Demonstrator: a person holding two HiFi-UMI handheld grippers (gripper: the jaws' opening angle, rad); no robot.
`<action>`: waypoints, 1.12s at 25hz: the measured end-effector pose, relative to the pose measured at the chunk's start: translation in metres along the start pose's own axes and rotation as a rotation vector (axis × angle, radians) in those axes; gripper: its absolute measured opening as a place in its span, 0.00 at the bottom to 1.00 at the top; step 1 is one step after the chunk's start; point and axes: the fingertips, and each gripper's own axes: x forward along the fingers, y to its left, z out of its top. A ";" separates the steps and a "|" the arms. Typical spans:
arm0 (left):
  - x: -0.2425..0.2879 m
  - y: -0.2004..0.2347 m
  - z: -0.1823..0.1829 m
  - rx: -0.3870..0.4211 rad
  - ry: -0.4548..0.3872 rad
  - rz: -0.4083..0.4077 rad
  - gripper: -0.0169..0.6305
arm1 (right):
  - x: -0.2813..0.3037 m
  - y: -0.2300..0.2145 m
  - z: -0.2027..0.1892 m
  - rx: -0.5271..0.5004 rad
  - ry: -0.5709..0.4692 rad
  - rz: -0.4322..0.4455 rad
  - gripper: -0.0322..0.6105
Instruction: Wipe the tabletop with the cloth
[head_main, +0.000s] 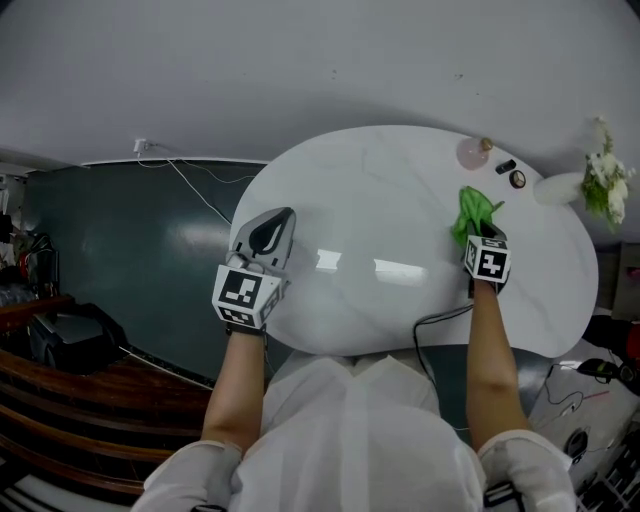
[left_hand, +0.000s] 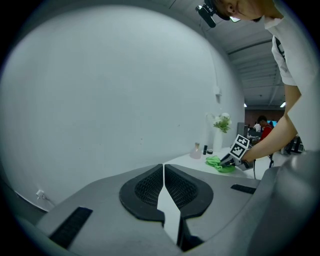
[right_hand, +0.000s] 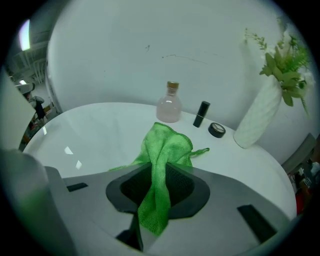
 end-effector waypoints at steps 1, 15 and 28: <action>-0.001 0.001 -0.001 -0.001 -0.001 0.001 0.06 | -0.003 -0.004 -0.007 0.019 0.005 -0.012 0.17; -0.044 0.029 -0.023 -0.028 0.001 0.065 0.06 | -0.030 0.097 -0.026 -0.015 0.003 0.062 0.17; -0.116 0.066 -0.060 -0.086 0.015 0.195 0.06 | -0.021 0.289 0.027 -0.260 -0.054 0.303 0.17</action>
